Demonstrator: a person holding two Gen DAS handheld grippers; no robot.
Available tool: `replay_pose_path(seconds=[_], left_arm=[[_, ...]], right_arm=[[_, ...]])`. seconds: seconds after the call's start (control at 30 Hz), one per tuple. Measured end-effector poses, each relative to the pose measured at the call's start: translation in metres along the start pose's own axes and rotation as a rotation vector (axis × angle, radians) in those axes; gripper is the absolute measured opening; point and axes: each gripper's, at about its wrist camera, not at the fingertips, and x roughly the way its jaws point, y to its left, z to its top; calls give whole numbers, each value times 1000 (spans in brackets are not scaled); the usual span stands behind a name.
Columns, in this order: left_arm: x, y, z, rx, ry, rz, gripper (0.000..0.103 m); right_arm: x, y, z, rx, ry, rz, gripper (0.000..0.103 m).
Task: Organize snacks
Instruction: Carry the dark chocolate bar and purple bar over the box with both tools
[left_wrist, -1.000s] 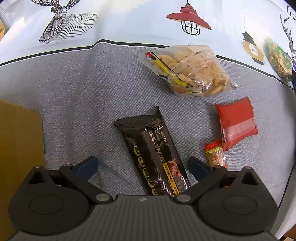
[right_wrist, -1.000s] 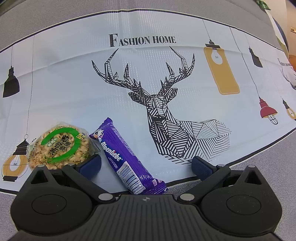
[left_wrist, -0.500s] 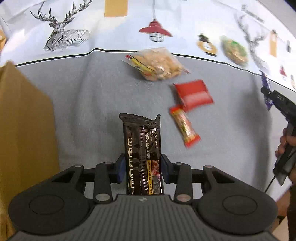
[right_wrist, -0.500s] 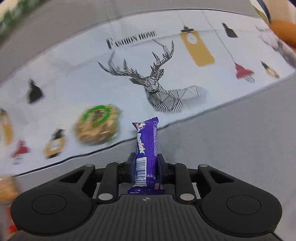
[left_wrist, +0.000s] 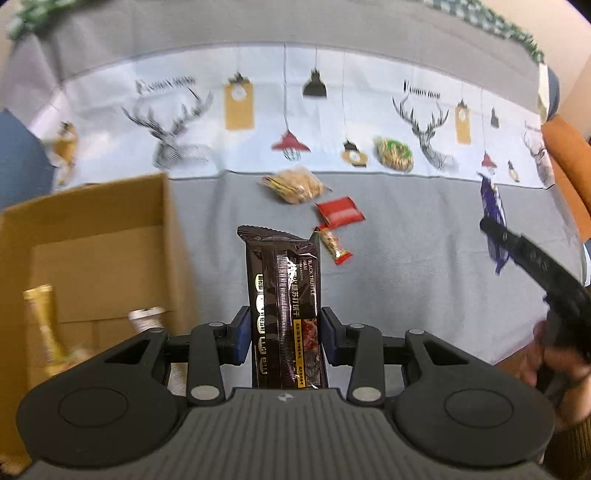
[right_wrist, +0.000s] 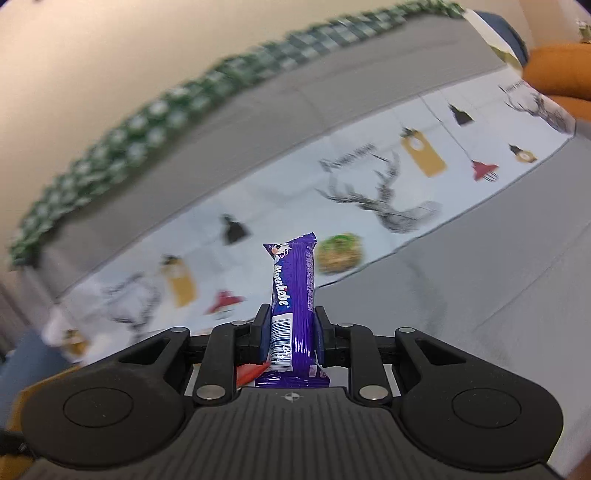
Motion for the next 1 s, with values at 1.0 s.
replay_pose_path(seconds=[1.0], left_arm=[[-164, 108, -190, -115, -240, 69, 43]], right_arm=[[-238, 239, -134, -440, 99, 418, 24]])
